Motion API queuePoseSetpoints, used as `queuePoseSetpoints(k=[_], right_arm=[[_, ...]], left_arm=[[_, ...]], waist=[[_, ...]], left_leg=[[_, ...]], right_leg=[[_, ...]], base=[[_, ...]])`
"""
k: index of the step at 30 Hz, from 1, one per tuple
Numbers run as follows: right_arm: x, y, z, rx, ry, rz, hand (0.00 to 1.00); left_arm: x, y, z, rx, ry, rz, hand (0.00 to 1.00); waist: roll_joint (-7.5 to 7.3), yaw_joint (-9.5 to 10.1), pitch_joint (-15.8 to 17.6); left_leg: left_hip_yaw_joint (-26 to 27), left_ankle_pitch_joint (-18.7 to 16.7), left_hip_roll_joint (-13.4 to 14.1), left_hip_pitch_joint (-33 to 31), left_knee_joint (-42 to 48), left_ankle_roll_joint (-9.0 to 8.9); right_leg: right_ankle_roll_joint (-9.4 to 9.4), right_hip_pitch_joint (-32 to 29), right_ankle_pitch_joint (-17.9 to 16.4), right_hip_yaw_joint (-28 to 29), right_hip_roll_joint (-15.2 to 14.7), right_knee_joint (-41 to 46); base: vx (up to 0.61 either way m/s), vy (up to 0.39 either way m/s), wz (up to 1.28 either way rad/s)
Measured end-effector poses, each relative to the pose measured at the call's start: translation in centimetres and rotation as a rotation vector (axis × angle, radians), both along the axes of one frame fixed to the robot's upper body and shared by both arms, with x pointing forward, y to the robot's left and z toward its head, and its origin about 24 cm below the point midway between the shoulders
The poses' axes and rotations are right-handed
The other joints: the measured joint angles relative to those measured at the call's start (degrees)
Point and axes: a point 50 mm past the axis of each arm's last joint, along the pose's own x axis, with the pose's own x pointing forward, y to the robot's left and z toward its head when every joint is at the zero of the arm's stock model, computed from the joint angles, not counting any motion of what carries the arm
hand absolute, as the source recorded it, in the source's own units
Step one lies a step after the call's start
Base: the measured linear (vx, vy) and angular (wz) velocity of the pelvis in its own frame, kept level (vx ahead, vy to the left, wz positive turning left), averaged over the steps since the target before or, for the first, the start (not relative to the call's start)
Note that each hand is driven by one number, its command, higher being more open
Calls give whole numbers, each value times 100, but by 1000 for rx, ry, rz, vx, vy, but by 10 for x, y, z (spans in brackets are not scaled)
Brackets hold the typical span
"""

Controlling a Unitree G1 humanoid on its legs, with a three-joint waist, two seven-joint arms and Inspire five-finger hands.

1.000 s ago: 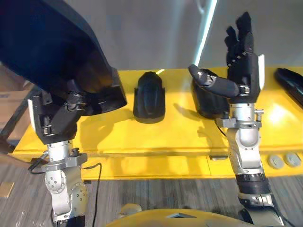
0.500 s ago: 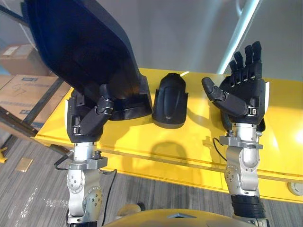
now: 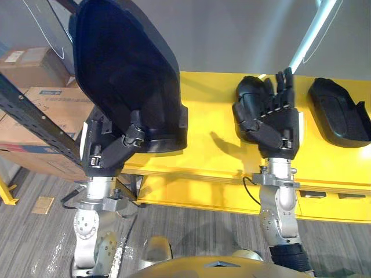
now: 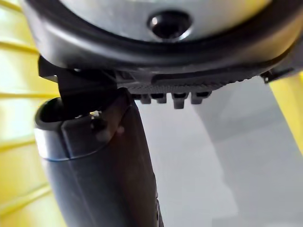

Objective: Walk over and take three plastic housings, then place them on the shelf

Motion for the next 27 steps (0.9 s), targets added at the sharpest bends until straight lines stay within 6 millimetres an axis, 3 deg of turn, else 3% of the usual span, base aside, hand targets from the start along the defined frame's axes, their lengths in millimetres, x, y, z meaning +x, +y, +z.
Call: queuePoseSetpoints(k=[2, 5, 6, 7, 12, 17, 21, 27], right_arm=[[-2, -3, 2, -26, -8, -23, 100], [-5, -5, -3, -28, 14, -32, 100], [-5, -6, -2, -31, 11, -33, 100], [-4, -9, -2, -27, 12, -27, 100], [-4, -14, -2, -34, 23, -24, 100], [-3, -18, 1, -135, 31, -17, 100], [-3, -20, 1, -161, 50, 3, 100], [-1, -21, -1, -209, 84, 53, 100]], left_arm=[[8, -2, 11, -44, -57, -12, 0], [13, -6, 15, -55, -74, -9, 0], [13, -7, 14, -65, -63, 0, 0], [14, -11, 12, -61, -44, 11, 0], [19, -24, 2, -15, 53, 29, 0], [26, -21, -11, -29, 171, 60, 0], [53, -2, -44, -8, 385, 190, 0], [84, 30, -35, -38, 403, 325, 0]], waist=[[2, -61, -2], [33, -201, -17], [41, -272, -21], [59, -303, -21], [159, -346, -71], [225, -387, -89], [264, -506, -80], [278, -625, 43]], left_leg=[[12, 317, -296, 153, -512, 149], [-9, 477, -370, 189, -726, 222], [-7, 518, -367, 147, -742, 205], [1, 566, -360, 134, -783, 175], [11, 907, -168, 168, -1225, -26], [128, 1281, -51, 379, -1884, -141], [391, 1472, -77, 464, -2232, -128], [479, 1508, -97, 562, -2314, -117]], right_leg=[[-60, 1, -348, 54, 142, 12], [-176, 44, -600, 264, 428, -204], [-168, 150, -545, 428, 557, -527], [-46, 208, -407, 467, 635, -732], [-72, 106, -315, 492, 911, -884], [-98, -49, -245, 612, 1085, -873], [-97, -354, -215, 869, 1086, -759], [-102, -391, -221, 979, 1077, -682]], base=[[-32, 163, 13], [-40, 33, 10], [-57, -33, -6], [-77, -43, -6], [-77, -84, -4], [-38, -75, -14], [-25, 8, -25], [-5, 13, -9]])
